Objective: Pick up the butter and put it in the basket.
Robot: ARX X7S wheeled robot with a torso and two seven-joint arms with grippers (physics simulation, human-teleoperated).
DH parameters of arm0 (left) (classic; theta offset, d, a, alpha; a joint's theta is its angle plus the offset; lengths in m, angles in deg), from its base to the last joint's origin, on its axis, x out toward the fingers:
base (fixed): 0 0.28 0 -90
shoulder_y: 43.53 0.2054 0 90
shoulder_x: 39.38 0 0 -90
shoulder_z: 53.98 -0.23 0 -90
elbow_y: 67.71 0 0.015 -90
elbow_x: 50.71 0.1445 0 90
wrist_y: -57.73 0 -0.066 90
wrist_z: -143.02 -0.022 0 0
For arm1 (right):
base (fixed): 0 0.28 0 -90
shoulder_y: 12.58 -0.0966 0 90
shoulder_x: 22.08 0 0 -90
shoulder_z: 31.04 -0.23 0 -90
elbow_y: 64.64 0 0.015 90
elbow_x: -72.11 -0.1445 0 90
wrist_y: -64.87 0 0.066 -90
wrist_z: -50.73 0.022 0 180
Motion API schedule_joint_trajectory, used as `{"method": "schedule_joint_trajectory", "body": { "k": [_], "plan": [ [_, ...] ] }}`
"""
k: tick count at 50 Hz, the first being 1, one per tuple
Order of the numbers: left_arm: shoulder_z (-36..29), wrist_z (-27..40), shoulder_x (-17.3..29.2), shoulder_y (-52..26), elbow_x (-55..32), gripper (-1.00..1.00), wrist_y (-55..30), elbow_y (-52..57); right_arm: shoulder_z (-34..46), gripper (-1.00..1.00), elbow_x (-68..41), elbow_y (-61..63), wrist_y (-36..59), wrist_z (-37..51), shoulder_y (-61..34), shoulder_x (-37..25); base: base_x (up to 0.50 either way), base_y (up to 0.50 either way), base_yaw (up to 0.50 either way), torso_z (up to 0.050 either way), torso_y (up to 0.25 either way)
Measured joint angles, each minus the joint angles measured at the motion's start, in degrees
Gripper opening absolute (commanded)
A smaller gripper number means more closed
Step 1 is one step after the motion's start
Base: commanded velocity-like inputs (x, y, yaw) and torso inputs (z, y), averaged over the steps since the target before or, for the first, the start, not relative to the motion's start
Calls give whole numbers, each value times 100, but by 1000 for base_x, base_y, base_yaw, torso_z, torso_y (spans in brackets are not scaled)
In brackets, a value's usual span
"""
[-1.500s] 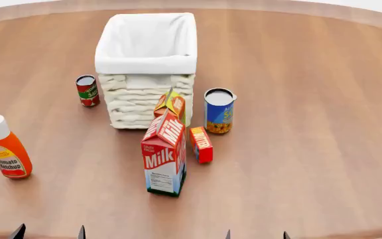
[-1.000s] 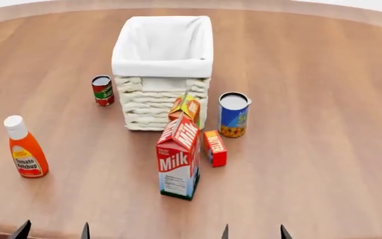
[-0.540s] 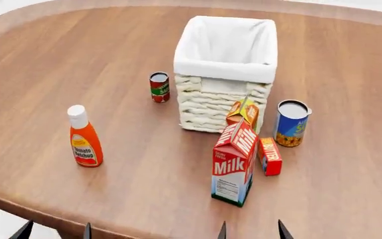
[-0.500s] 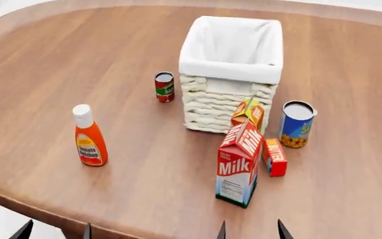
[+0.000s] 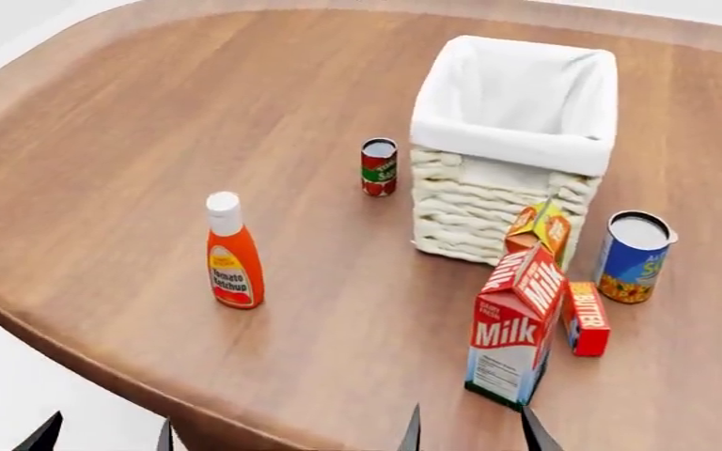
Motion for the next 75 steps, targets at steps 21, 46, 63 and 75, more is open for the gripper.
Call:
{"method": "schedule_joint_trajectory", "body": {
  "k": [21,46,63,75],
  "plan": [
    [-110,49,91,-32,-180,100,-69,86,119,100,-67,154,-96,89,-11,-122,148,-478,0,0,0],
    [-48,165,166,-240,-530,100,-351,182,222,100,-51,297,44,296,-34,-234,101,-325,0,0,0],
    [462,557,352,-699,-1197,100,-1286,835,324,100,-61,308,144,365,-75,-290,377,100,0,0,0],
    [664,719,458,-788,-1446,100,-1540,1264,333,100,-59,318,202,490,-64,-315,13,4,0,0,0]
  ]
}}
